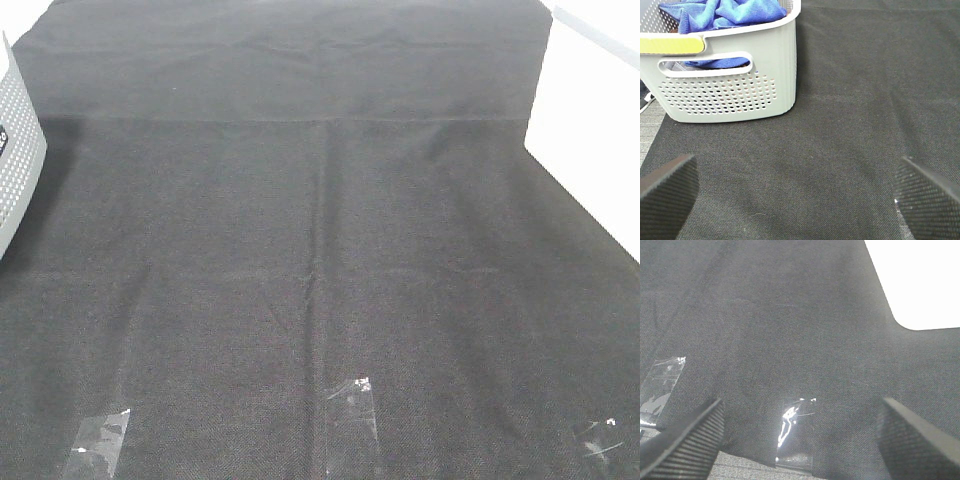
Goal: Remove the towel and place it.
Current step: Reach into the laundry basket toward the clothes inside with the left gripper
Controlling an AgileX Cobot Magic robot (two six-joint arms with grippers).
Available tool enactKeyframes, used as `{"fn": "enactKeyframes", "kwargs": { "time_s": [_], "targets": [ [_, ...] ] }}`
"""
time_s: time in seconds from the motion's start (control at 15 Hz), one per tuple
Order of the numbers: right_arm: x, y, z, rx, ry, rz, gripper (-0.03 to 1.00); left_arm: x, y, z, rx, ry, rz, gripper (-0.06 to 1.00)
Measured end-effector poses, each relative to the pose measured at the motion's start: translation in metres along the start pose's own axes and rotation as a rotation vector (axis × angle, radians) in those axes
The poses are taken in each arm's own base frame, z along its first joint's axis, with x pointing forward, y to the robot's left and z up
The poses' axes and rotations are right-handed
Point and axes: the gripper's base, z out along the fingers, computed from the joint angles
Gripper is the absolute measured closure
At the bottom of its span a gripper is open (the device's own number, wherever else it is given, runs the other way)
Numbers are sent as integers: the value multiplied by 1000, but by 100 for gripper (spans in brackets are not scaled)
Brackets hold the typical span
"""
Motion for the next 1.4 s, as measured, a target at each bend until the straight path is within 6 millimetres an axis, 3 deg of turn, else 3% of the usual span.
{"fn": "enactKeyframes", "kwargs": {
  "time_s": [1.4],
  "targets": [
    [0,0,0,0,0,0,18,0,0,0,-5,0,3,-5]
  ]
}}
